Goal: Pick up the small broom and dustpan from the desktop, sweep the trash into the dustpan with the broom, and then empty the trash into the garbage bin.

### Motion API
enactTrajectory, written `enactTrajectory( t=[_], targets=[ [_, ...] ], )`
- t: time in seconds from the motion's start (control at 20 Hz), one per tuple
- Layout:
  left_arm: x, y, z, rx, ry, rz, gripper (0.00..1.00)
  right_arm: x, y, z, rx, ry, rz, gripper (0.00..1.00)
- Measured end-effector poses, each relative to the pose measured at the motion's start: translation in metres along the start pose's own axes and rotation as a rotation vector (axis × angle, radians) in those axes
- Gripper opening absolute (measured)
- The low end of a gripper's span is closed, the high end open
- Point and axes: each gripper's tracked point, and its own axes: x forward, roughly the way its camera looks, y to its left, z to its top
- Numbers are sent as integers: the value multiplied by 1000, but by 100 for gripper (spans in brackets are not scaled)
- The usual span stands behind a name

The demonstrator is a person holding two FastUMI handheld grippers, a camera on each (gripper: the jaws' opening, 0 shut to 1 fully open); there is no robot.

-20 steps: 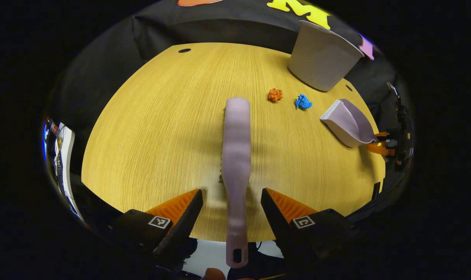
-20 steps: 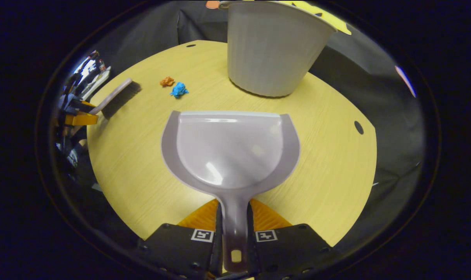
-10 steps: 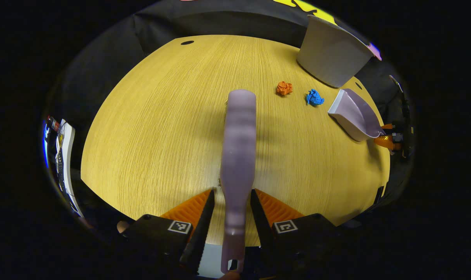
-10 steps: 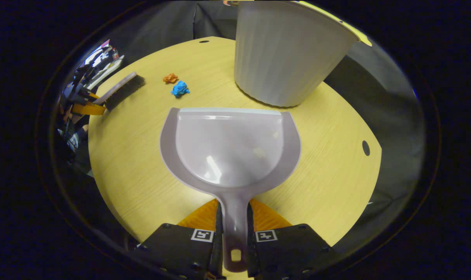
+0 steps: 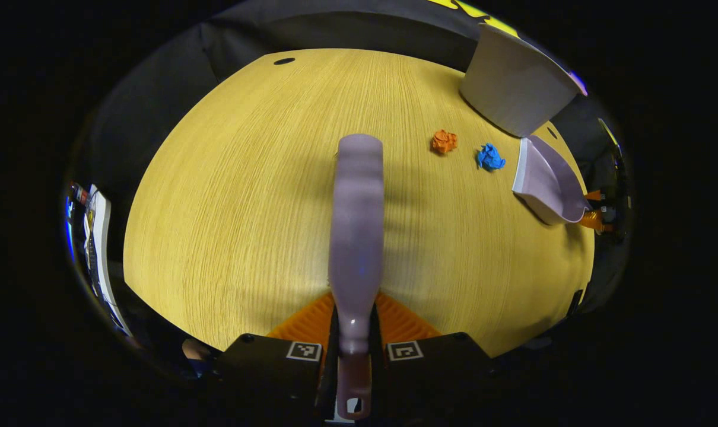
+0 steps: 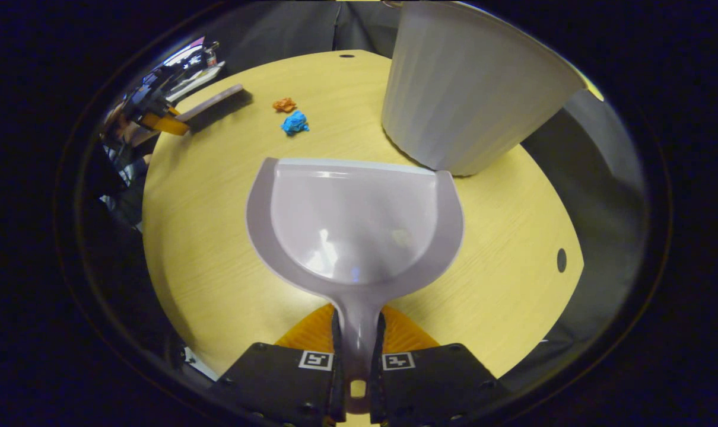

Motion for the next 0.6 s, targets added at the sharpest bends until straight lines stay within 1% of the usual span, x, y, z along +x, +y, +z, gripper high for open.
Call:
enactTrajectory(
  t=[0.1, 0.2, 0.3, 0.4, 0.6],
  targets=[
    [3, 10, 17, 27, -6, 10, 25, -3, -4, -2, -48, 3, 7, 15],
    [6, 17, 33, 30, -14, 13, 26, -5, 0, -5, -81, 5, 19, 15],
    [12, 25, 61, 58, -29, -2, 26, -9, 6, 0, -137, 0, 44, 15],
    [13, 28, 75, 75, -26, -11, 26, -10, 11, 2, -172, 2, 62, 15],
    [7, 25, 109, 163, -16, -21, 25, -14, 17, 10, -185, 13, 78, 15]
  ],
)
